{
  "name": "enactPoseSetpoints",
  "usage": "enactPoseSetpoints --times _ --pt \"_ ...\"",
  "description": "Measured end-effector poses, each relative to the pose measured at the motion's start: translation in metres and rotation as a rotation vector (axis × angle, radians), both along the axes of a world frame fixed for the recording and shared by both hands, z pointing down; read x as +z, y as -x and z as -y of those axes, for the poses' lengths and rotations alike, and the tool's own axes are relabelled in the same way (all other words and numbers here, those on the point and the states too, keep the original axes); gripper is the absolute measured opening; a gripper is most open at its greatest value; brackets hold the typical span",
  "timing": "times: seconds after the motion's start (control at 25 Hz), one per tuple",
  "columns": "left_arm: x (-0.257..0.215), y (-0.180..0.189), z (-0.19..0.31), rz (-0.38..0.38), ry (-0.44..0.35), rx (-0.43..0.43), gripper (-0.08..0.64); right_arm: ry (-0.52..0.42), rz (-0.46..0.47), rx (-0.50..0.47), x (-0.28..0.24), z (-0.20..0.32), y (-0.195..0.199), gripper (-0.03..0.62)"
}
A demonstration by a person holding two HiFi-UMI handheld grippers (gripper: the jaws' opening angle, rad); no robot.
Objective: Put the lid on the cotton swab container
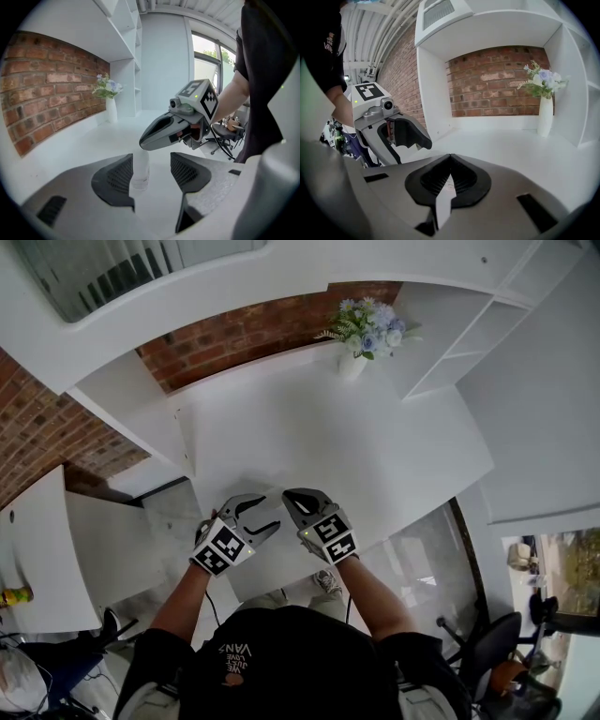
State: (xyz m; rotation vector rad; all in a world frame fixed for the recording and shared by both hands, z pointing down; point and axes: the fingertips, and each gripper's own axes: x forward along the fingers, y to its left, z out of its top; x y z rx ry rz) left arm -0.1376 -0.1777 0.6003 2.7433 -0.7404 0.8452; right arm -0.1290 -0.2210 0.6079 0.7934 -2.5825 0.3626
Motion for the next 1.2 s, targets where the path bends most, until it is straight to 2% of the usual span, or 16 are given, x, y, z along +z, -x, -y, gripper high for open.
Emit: enactPoseSetpoints --times 0.32,0.56,0.84,1.2 --pt "-0.012 0.006 0.012 -0.087 -0.046 -0.099 0.214 0.001 0.0 0.007 0.001 0.0 0.0 0.002" --pt "-0.006 0.016 0.019 -0.111 -0.036 -0.203 0.048 0.0 -0.005 0.006 0.002 -0.001 0.0 0.002" --pt "0.008 0.019 0.02 -0.107 0.001 -0.224 0.028 0.003 0.0 0.007 0.002 -0.001 -0.001 0.002" --pt "0.016 0.02 0.021 -0.098 0.01 -0.243 0.008 -0.009 -0.006 -0.002 0.002 0.0 -0.001 0.002"
